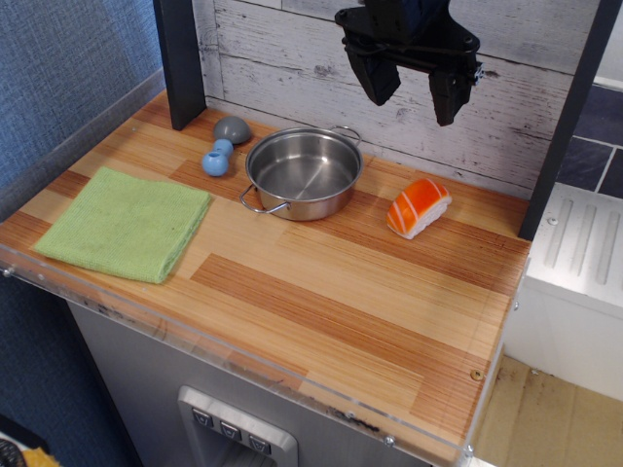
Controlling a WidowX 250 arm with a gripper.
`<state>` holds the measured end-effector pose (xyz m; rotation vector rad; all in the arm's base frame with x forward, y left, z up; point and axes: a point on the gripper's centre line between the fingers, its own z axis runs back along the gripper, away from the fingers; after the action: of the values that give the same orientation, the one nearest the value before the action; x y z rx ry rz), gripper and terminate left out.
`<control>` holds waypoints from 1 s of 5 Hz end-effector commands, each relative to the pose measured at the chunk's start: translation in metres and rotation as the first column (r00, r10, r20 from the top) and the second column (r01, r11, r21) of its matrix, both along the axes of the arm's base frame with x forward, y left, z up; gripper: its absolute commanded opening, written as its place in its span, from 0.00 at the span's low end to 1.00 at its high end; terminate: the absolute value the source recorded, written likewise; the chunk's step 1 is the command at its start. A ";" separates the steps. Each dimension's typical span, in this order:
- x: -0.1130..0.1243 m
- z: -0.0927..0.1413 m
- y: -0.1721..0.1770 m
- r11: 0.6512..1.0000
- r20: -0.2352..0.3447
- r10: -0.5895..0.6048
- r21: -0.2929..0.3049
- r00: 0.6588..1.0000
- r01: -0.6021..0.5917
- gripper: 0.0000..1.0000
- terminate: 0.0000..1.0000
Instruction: Slide the green rag in front of the sushi.
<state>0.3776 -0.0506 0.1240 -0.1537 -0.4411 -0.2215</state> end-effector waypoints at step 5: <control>-0.058 0.021 0.140 0.962 -0.003 0.267 0.057 0.964 -0.266 1.00 0.00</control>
<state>0.3192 0.0936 0.1279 -0.0595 -0.3942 0.0471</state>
